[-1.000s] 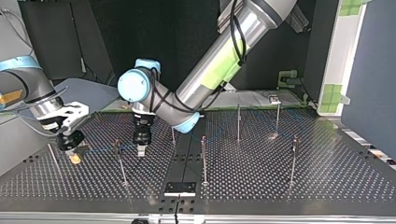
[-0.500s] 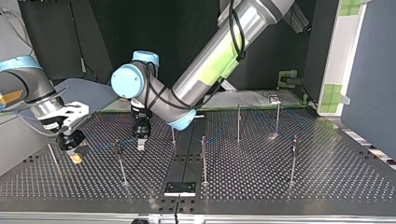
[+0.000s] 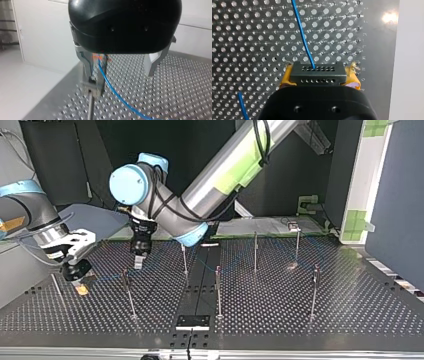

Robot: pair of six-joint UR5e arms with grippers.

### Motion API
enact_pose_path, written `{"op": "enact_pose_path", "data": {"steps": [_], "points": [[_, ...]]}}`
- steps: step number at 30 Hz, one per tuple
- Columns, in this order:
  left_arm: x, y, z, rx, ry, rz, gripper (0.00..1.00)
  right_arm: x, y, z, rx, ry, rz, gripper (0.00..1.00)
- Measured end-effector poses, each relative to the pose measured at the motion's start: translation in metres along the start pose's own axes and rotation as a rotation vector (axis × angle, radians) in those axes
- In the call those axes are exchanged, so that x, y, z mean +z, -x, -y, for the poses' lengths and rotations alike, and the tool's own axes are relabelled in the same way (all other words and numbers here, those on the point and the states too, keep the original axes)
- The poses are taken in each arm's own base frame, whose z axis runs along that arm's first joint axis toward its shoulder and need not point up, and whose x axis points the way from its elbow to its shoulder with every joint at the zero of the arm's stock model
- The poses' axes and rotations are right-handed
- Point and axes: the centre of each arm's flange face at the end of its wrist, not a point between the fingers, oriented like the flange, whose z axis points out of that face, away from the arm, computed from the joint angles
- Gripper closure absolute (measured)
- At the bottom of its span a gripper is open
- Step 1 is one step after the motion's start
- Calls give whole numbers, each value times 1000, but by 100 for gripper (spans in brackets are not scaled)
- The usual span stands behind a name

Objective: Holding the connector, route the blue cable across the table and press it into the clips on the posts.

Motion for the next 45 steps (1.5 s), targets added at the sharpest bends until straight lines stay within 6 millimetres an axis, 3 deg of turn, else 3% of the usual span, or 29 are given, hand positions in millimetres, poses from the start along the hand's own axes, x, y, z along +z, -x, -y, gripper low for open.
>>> {"op": "enact_pose_path", "data": {"steps": [22, 32, 45], "points": [[-42, 60, -11, -116, -10, 145, 0, 2, 1, 7, 3, -11, 3, 100], [-79, 80, 4, -242, -71, 200, 0, 3, 3, 11, 3, -9, 5, 100], [-112, 110, -4, -370, -100, 285, 0, 3, 3, 9, 9, 7, 6, 100]]}}
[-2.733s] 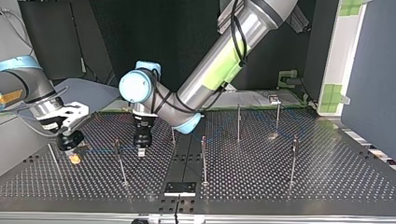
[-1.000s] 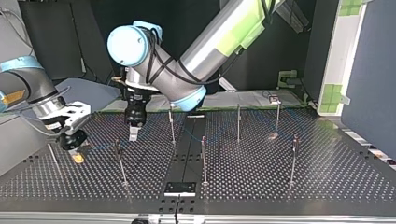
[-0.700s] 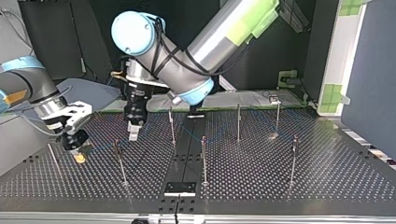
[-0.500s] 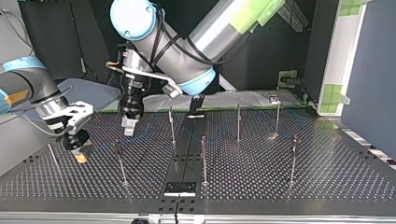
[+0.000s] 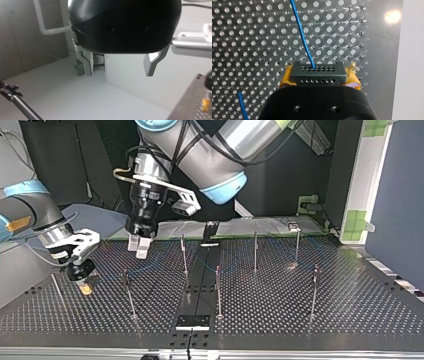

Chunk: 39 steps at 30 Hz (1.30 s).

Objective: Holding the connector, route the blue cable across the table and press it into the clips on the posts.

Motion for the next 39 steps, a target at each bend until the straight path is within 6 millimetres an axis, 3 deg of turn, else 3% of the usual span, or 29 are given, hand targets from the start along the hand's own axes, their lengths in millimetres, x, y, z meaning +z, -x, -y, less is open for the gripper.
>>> {"op": "enact_pose_path", "data": {"steps": [13, 19, 28, 39], "points": [[-25, 37, 4, -97, -47, 81, 0, 0, 0, 0, 8, 0, 1, 100], [-34, 34, -4, -110, -53, 94, 0, 0, 0, 1, 8, 0, 1, 100], [-48, 9, -21, -107, -56, 83, 0, 0, 0, 0, 13, 0, 0, 100], [-72, -66, -67, -57, -9, 17, 0, 0, 0, 0, 18, -1, 1, 100]]}}
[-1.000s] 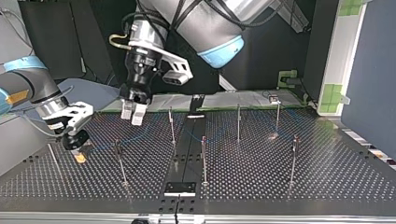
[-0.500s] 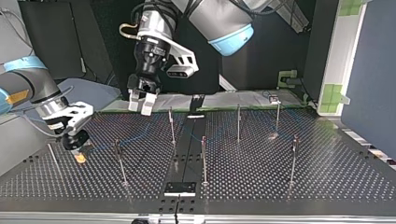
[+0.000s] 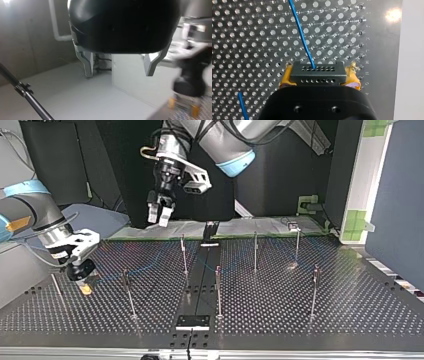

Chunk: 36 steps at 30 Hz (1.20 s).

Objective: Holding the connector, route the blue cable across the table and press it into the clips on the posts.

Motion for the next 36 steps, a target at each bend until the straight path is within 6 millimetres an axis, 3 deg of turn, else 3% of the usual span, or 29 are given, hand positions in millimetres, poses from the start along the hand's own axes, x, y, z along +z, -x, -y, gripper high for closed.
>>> {"op": "enact_pose_path", "data": {"steps": [6, 22, 28, 36], "points": [[-15, -21, -22, 13, 23, -12, 0, 0, 0, 0, 0, 1, 0, 100], [-58, -41, -53, 7, 48, -5, 0, 0, 0, -3, 0, 8, -2, 100], [-82, -49, -65, 4, 72, -20, 0, 0, 0, -4, 0, 12, -2, 100], [-126, -71, -95, 56, 124, -130, 0, -1, 0, -5, 0, 13, -2, 100]]}}
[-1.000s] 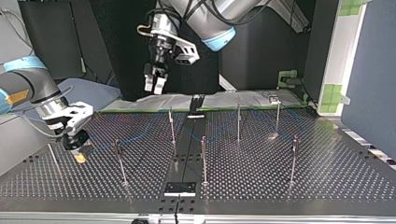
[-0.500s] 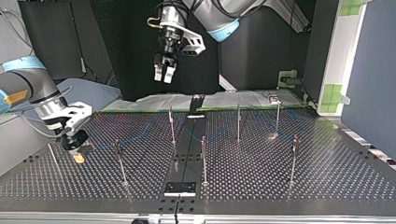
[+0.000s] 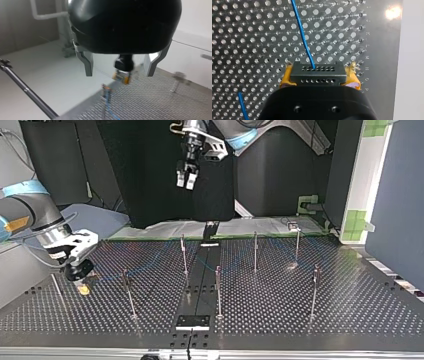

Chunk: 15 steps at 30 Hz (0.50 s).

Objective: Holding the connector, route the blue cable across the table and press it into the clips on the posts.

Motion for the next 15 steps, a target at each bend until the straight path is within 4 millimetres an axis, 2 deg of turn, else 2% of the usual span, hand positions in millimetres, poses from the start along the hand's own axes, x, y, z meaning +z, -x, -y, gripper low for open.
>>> {"op": "enact_pose_path", "data": {"steps": [8, 15], "points": [[-24, -32, -51, 43, 68, -93, 0, 0, 0, 1, 0, -1, 1, 100], [-30, -36, -85, 21, 100, -100, 0, 0, 0, 2, 0, -3, 2, 100]]}}
